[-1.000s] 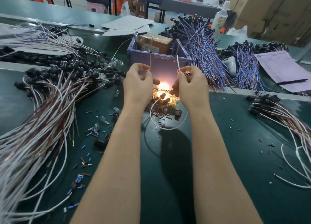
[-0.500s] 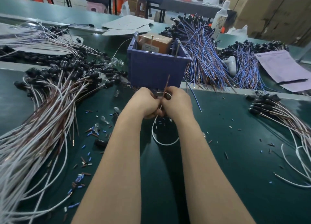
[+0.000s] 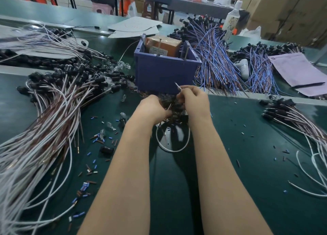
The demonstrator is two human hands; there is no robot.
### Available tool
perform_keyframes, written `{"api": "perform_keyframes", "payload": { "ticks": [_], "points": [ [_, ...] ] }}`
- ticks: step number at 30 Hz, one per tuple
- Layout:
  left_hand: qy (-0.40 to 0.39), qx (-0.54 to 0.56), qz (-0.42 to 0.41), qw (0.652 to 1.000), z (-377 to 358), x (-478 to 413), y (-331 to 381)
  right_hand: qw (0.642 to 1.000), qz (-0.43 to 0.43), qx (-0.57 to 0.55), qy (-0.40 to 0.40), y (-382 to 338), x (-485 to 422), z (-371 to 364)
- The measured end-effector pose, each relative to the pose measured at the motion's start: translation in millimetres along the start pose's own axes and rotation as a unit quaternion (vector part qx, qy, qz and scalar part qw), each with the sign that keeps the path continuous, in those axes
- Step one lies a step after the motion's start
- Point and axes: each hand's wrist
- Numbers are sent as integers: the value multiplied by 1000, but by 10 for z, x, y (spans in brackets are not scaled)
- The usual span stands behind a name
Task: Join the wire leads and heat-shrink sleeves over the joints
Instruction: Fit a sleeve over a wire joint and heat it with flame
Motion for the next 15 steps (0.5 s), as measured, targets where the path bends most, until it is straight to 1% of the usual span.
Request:
{"api": "perform_keyframes", "payload": {
  "ticks": [2,4,6,8,10,11,13,15],
  "points": [
    [4,-50,9,999,-24,-1,3,990,-45,-129,-21,-37,-12,-2],
    [9,-83,10,996,-54,-12,16,969,-88,-225,-45,-70,-31,9],
    [13,-102,10,995,-77,-18,32,954,-113,-271,-60,-91,-40,36],
    [17,-100,9,995,-82,-18,37,948,-131,-280,-69,-98,-33,79],
    [28,-89,8,996,-52,-1,35,955,-141,-251,-77,-110,-26,148],
    [43,-77,3,996,-16,9,33,962,-142,-219,-86,-112,-24,192],
    [79,-28,-17,996,88,40,34,976,-138,-115,-124,-139,-1,282],
    [100,42,-44,993,201,86,54,978,-120,12,-171,-203,42,345]
  ]
}}
Point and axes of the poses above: each hand's wrist, its own x-axis away from the middle knuckle, its own z-axis out of the back of the hand, y = z × x, and after that the axes turned 4 degrees about -x, right-handed
